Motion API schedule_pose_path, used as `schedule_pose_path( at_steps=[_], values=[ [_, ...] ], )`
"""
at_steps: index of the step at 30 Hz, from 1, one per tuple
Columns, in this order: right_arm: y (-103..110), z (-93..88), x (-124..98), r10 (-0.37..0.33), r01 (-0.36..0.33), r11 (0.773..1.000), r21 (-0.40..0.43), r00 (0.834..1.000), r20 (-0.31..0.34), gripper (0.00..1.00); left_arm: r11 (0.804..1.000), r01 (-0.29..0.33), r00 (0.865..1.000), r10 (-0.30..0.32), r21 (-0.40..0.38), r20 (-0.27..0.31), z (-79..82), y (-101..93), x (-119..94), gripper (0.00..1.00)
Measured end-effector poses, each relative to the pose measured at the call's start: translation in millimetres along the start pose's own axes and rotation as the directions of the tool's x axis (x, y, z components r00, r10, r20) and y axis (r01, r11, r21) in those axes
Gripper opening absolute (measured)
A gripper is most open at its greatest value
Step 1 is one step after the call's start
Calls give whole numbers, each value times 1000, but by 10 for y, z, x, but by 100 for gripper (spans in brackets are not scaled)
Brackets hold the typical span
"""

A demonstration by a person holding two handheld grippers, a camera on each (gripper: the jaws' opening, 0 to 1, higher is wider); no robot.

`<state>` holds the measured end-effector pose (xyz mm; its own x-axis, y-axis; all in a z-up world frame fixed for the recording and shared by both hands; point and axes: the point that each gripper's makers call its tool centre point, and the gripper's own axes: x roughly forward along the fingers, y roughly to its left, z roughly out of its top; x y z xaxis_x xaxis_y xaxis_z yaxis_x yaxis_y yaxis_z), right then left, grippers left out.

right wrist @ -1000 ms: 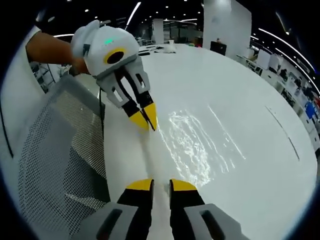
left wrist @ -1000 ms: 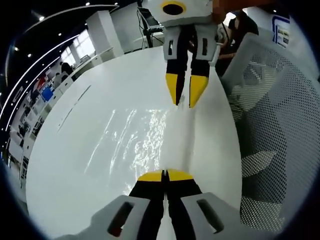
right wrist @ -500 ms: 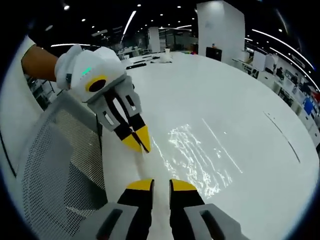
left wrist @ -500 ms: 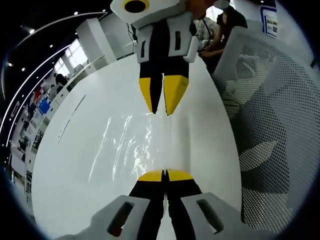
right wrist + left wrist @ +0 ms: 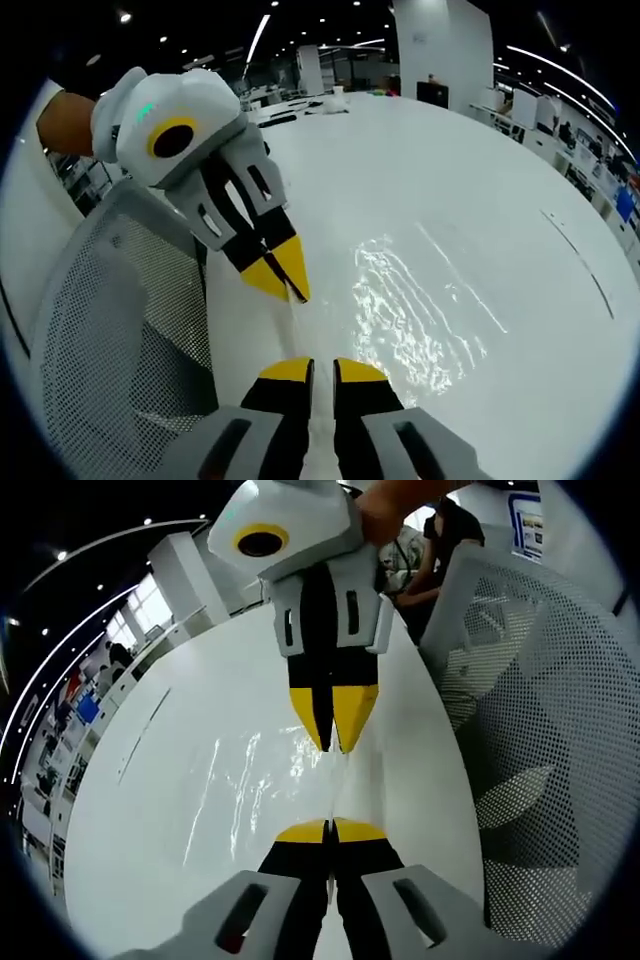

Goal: Open the resealable bag by pulling the two sides of the seal apart until the entire bag opening is separated and visibly accessible.

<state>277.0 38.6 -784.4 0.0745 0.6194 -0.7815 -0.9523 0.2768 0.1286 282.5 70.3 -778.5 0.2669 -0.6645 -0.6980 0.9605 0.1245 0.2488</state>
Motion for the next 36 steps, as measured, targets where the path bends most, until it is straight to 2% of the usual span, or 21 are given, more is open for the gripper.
schedule_pose_path(
  at_steps=[9,13,16,24,28,32,36],
  values=[
    [17,-27,16,-5,5,1000,4,1000,-17,0,1000,4,1000,-4,-16,3,-3,-11,0,0],
    [8,-44,30,-18,18,1000,-1,999,-43,0,1000,-6,1000,6,-26,5,-1,8,-18,11],
    [3,-47,45,-27,27,1000,1,998,-57,0,1000,-14,1000,14,-19,10,16,17,-41,14],
    [44,-33,93,-39,38,999,-13,996,-75,0,1000,-2,999,1,29,49,166,-73,-67,13],
    [31,-23,93,-50,49,999,-18,996,-79,0,998,23,997,-27,55,69,240,-157,-55,10],
    [26,12,80,-58,56,998,-26,996,-71,0,996,27,998,-31,82,53,253,-191,-13,9],
    [22,44,63,-66,64,997,-34,996,-58,0,997,20,999,-23,75,35,231,-159,23,9]
  ],
)
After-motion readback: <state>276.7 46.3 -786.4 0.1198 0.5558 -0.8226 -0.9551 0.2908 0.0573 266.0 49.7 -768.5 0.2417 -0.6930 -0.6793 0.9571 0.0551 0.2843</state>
